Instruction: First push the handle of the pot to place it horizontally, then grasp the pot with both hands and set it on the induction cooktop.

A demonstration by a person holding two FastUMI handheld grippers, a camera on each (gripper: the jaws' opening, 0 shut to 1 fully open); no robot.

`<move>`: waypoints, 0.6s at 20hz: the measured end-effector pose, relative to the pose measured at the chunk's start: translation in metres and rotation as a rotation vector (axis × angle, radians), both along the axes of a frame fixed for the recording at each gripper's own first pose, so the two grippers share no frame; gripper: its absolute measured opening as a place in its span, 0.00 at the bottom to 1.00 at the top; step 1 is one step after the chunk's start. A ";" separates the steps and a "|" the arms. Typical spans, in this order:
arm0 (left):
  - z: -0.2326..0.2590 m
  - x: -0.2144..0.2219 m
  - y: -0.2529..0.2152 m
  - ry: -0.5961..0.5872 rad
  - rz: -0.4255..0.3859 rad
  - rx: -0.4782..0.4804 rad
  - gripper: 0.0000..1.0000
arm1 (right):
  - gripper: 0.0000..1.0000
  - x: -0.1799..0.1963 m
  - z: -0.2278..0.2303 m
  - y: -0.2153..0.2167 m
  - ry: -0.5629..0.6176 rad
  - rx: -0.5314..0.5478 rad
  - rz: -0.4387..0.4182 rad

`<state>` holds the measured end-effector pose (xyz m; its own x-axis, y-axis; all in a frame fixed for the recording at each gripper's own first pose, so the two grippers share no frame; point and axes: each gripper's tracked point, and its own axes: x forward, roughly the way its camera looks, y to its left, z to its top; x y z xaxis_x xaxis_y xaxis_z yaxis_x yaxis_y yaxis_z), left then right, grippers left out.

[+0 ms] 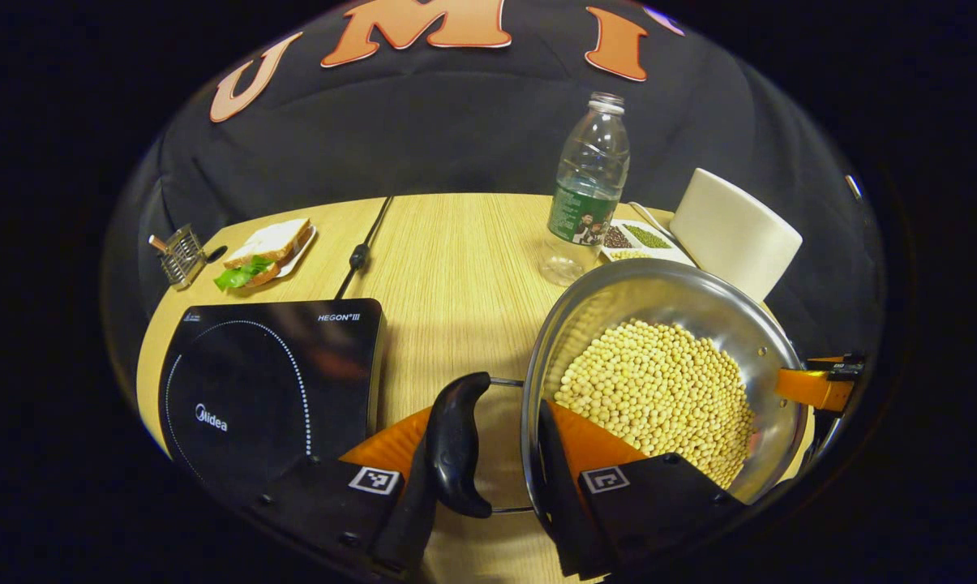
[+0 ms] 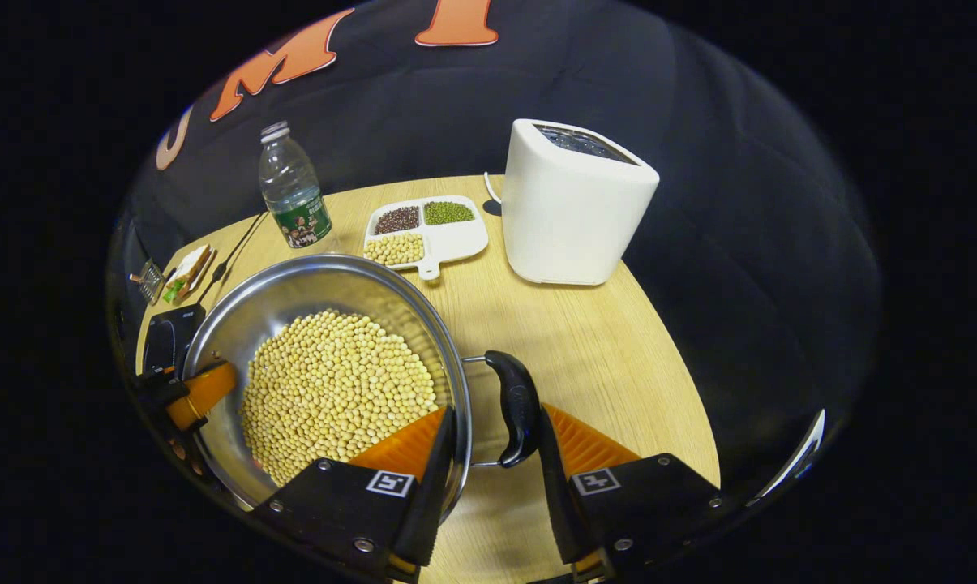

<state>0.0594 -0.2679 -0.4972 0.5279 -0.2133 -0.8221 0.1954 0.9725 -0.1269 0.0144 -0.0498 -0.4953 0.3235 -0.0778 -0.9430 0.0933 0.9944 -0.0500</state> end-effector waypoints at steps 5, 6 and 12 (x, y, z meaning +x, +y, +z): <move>0.043 -0.001 0.015 -0.098 -0.008 -0.010 0.67 | 0.56 -0.008 0.045 0.003 -0.061 -0.004 -0.026; 0.050 -0.001 0.019 -0.105 -0.002 -0.018 0.67 | 0.56 -0.008 0.055 0.006 -0.077 -0.007 -0.026; 0.087 -0.006 0.066 -0.151 0.037 -0.025 0.66 | 0.54 -0.010 0.093 0.044 -0.114 0.025 -0.013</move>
